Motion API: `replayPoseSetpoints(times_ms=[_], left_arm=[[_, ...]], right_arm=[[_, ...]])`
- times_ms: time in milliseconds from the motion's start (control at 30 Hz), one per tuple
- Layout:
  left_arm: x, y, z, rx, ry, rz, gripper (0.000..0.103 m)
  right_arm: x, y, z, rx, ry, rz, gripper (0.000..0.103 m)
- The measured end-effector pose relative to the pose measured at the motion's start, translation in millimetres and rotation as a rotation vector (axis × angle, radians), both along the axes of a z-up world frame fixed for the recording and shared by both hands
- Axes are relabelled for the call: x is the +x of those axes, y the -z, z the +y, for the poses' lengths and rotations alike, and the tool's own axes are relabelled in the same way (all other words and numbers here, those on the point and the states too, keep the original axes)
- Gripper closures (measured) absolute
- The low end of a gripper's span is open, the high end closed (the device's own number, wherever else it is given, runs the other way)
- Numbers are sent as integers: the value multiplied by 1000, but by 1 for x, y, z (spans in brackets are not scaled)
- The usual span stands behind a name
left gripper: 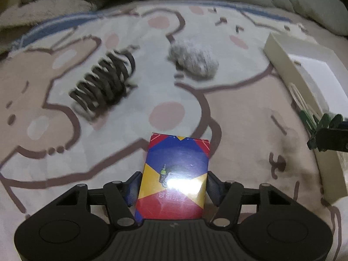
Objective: Organize objects
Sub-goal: 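Lift and carry the clothespin with the right tool while the left tool carries the card box to the box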
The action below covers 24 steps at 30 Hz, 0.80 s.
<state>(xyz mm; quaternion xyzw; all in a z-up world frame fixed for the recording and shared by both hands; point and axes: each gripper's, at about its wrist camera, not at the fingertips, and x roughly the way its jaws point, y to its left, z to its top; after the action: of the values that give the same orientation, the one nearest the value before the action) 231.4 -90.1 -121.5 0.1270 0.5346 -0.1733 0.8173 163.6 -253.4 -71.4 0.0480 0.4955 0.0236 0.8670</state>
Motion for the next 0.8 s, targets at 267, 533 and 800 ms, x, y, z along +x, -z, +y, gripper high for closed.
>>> replayPoseSetpoints(times_ms=[267, 533, 800], left_arm=[[-9, -50, 14, -77, -40, -120, 41], [-26, -87, 24, -113, -59, -239, 41], [-46, -114, 27, -168, -77, -322, 41]], right_arm=[[-9, -22, -3, -22, 19, -115, 79], [-22, -45, -3, -13, 22, -229, 79], [-37, -62, -1, -25, 21, -320, 79]])
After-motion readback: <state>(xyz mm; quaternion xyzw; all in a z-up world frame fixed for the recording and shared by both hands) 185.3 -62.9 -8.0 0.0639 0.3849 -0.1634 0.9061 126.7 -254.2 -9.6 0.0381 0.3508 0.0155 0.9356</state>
